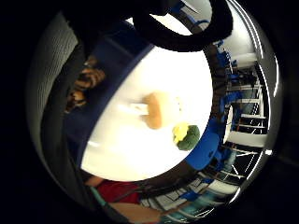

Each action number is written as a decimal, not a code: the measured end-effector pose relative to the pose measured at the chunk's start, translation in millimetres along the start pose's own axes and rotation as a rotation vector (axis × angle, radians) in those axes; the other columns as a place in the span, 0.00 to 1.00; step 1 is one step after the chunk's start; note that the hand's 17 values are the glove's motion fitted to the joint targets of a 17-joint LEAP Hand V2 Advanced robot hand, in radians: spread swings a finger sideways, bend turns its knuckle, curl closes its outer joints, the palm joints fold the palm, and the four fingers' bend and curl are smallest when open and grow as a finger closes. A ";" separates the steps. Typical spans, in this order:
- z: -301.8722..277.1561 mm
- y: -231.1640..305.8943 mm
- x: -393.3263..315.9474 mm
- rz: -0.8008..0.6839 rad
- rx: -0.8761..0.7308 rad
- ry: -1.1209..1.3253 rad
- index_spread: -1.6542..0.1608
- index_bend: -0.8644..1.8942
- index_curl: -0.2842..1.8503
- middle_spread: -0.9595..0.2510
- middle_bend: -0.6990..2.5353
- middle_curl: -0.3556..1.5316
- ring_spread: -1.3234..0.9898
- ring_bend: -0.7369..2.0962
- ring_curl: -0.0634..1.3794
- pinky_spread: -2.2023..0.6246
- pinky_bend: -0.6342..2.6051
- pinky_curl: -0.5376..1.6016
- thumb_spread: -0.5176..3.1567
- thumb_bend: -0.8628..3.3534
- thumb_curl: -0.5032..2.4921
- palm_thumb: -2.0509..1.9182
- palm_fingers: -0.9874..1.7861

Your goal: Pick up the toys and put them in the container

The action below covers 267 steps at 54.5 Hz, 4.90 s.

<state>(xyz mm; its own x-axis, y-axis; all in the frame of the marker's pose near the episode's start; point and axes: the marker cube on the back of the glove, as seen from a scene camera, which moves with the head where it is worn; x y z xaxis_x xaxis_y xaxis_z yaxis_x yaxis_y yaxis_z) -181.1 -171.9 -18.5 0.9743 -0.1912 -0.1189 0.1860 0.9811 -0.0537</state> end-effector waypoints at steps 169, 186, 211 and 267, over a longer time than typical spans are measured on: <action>-58.6 -24.7 -63.6 -0.086 0.061 0.144 0.67 0.37 0.26 0.36 0.39 0.54 0.33 0.61 0.42 0.62 0.52 0.44 0.29 0.22 0.46 0.70 0.67; -40.5 -31.0 -94.1 -0.057 -0.047 0.021 0.67 0.37 0.27 0.34 0.36 0.57 0.33 0.60 0.44 0.62 0.53 0.45 0.30 0.21 0.48 0.70 0.62; 0.6 -11.1 4.1 0.006 -0.073 0.037 0.73 0.36 0.27 0.68 0.26 0.47 0.55 0.34 0.28 0.80 0.47 0.40 0.42 0.18 0.33 0.49 0.29; 96.4 147.1 288.7 0.384 -0.146 0.112 0.73 0.36 0.25 0.73 0.27 0.37 0.57 0.32 0.23 0.82 0.41 0.39 0.37 0.18 0.22 0.47 0.30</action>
<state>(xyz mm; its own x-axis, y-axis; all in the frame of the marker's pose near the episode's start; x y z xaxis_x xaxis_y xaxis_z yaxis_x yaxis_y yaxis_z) 139.8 -79.8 34.9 0.9482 0.1769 -0.2637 -0.2150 0.9688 -0.1232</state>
